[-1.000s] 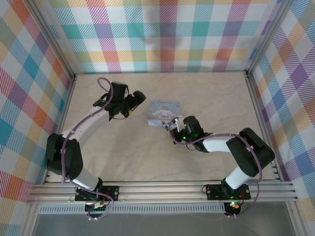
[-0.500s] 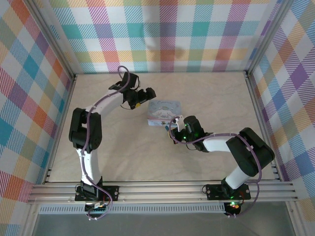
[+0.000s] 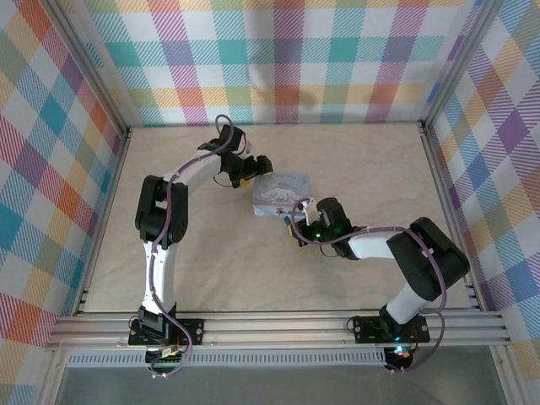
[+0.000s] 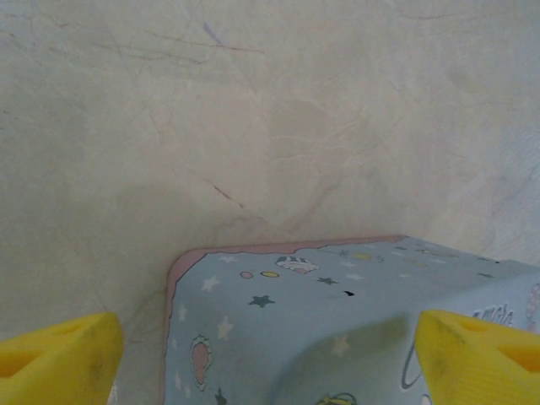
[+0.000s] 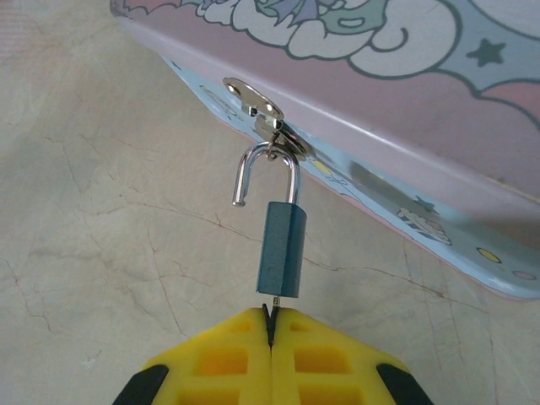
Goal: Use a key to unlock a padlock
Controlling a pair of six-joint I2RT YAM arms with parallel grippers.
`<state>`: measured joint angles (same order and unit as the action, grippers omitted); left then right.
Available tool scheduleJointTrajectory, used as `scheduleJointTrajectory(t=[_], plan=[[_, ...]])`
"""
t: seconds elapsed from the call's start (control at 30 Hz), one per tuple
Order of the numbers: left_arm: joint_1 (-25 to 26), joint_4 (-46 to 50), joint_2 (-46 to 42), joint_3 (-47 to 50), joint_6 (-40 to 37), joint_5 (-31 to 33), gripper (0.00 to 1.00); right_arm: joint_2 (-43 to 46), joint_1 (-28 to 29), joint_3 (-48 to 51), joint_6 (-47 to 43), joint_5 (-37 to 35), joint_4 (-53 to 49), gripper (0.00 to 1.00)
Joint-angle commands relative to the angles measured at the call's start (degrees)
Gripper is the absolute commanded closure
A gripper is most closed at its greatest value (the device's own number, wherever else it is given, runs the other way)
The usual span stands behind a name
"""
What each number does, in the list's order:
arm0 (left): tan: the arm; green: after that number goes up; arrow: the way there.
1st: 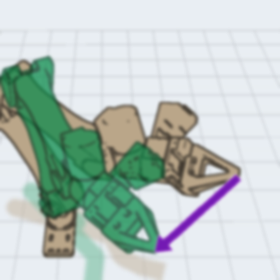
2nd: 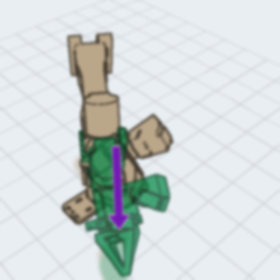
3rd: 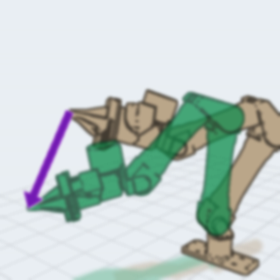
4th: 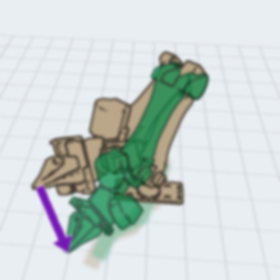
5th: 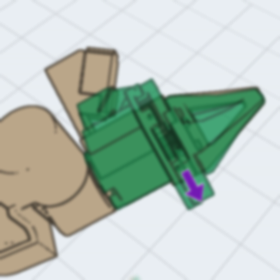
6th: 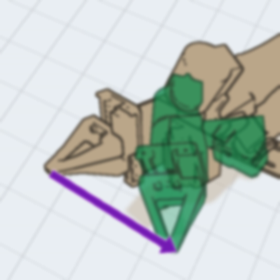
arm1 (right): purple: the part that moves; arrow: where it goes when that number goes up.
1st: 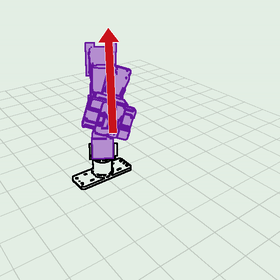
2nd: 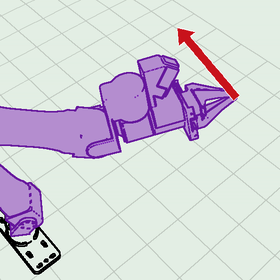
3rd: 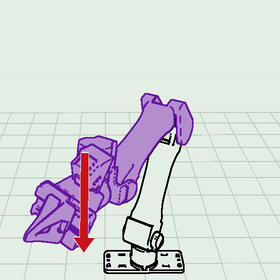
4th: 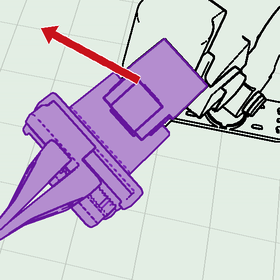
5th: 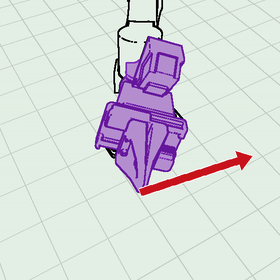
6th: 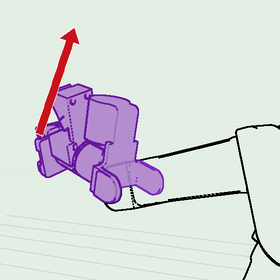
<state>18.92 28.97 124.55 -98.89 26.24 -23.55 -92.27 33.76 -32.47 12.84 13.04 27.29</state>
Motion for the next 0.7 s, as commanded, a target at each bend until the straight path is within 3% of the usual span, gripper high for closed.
scheduleJointTrajectory(t=[0.0, 0.67], plan=[[-0.20, 1.15, -1.01, 1.63, -0.98, -0.27, 0.13, -0.01, -1.01, -1.19, 1.81, 3.38, -1.96, 1.00], [-0.72, -5.22, -14.78, 27.12, 3.22, 9.94, 0.15, -3.08, -5.59, -0.19, 6.15, 10.95, -6.03, 1.00]])
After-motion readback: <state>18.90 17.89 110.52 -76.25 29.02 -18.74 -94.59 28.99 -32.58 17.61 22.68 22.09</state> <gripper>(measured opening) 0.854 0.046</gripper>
